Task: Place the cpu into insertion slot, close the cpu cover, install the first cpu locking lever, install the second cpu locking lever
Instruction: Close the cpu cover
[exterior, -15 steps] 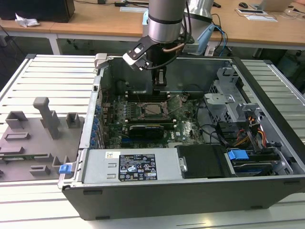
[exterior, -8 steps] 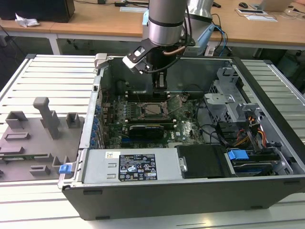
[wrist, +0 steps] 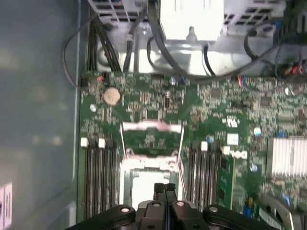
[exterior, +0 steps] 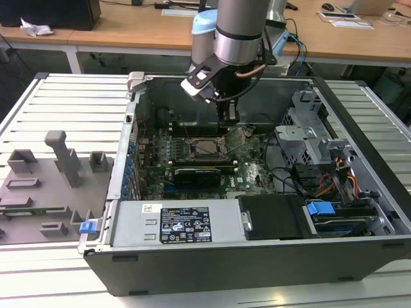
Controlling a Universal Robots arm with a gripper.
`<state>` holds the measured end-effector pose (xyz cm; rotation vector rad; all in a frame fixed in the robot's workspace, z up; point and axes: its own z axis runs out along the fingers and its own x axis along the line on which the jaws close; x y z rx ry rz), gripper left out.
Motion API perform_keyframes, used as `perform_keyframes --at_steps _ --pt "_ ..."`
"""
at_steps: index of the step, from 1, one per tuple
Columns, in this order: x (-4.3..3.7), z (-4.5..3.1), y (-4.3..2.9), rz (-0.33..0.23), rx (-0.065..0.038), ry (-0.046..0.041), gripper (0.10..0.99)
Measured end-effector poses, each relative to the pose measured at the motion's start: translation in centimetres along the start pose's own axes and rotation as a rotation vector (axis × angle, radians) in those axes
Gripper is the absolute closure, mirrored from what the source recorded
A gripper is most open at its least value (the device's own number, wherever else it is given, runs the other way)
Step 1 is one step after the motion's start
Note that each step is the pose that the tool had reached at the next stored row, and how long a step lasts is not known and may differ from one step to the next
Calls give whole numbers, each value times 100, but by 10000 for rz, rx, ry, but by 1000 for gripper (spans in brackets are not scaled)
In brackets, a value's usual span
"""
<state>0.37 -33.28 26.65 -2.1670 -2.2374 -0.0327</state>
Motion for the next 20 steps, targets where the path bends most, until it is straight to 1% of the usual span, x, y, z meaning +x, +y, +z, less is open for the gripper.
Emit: perform_keyframes --at_steps 1,3,4,5,7,9,13,16,20 --pt "5 2 48 -7 1 -1 980" --pt "18 6 198 -23 2 -2 980" --pt "23 9 259 -46 1 1 980" --pt "22 13 293 -146 5 -3 980" --pt "22 21 304 -316 3 -1 980" --pt "25 29 331 -382 2 -3 980" --pt "51 52 399 -386 2 -3 980" --pt "65 58 471 -374 2 -6 980" --pt "78 74 542 -340 0 -8 980"
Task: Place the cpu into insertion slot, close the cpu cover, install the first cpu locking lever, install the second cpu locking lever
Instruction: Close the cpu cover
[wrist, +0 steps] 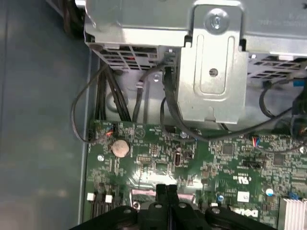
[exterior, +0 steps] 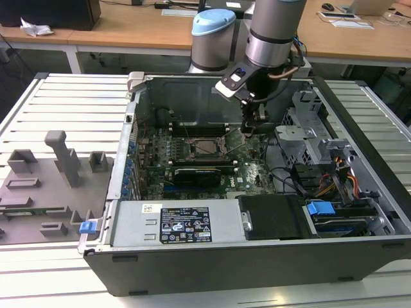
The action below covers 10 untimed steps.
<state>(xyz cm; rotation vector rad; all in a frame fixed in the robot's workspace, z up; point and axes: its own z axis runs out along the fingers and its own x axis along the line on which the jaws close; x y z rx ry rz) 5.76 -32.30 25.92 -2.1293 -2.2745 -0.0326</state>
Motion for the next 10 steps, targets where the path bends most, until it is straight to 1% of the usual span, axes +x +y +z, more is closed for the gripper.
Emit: perform_keyframes --at_steps 8,10 --pt "2 23 54 12 0 0 980" --pt "4 33 92 11 0 0 980"
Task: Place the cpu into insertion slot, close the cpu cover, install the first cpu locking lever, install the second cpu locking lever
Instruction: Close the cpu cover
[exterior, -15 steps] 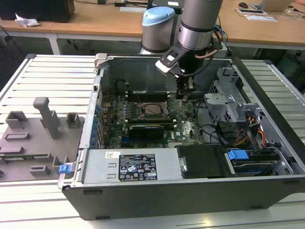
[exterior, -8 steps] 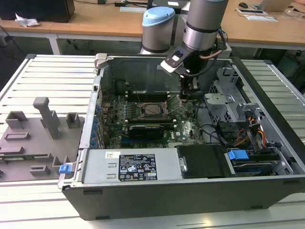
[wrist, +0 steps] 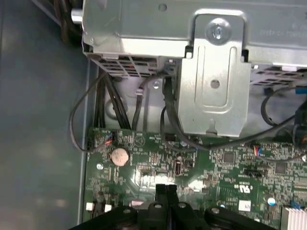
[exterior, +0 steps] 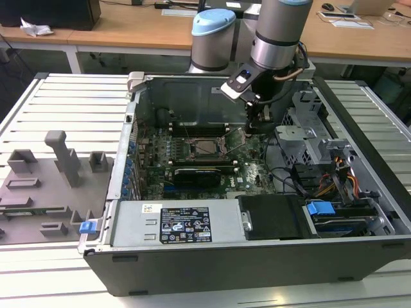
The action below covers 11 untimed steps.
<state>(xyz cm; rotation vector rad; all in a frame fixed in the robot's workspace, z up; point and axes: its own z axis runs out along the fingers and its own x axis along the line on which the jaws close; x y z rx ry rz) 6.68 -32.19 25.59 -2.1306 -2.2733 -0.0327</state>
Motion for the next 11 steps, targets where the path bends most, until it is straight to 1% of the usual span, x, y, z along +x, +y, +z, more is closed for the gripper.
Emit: perform_keyframes --at_steps 3,5,6,9,10,11 --pt "-1 16 41 1 0 2 980" --pt "-3 34 52 0 0 0 980" --pt "-4 63 53 2 0 0 980" --pt "-6 100 55 1 1 0 980" --pt "-6 100 55 0 47 2 980" --pt "-5 102 55 8 215 26 980"
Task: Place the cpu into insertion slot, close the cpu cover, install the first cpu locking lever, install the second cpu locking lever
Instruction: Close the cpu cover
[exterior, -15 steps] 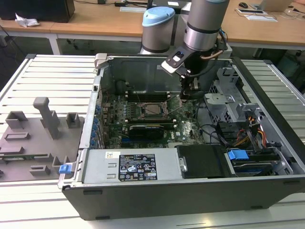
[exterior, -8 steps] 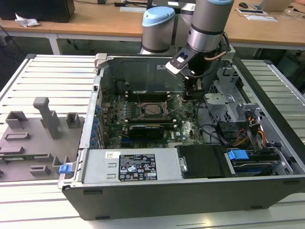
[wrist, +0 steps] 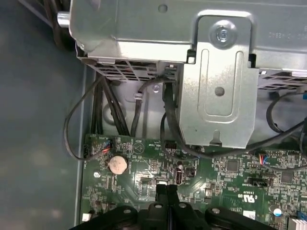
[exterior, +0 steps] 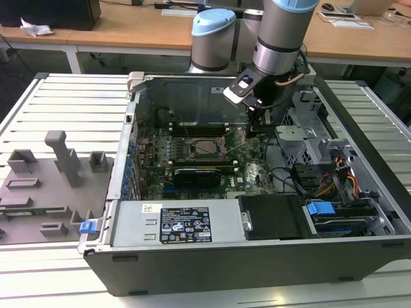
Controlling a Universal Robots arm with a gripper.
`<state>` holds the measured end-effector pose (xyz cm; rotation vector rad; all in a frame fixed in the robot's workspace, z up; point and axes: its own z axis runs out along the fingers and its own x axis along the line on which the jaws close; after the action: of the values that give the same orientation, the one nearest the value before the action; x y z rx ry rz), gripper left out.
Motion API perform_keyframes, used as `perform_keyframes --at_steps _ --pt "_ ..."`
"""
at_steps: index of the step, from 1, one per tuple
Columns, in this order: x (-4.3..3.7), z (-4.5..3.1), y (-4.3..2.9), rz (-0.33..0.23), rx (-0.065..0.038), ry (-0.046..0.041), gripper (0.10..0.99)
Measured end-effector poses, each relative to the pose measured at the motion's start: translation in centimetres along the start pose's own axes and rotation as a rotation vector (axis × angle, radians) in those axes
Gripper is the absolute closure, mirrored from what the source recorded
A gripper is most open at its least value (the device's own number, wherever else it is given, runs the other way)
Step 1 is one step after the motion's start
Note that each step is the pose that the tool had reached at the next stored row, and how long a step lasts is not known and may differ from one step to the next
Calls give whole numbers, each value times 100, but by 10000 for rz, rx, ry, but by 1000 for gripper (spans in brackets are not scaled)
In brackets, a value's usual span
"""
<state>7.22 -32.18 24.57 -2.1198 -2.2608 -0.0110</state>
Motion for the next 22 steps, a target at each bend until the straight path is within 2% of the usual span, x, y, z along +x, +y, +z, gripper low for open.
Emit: perform_keyframes --at_steps 1,3,7,10,14,20,22 --pt "1 0 0 3 123 11 980" --pt "0 0 -2 10 281 20 980" --pt "5 2 -70 9 282 34 980" --pt "13 5 -210 7 275 78 980" --pt "23 10 -347 4 233 99 980" --pt "33 41 -522 3 201 96 980" --pt "35 53 -557 4 200 96 980"
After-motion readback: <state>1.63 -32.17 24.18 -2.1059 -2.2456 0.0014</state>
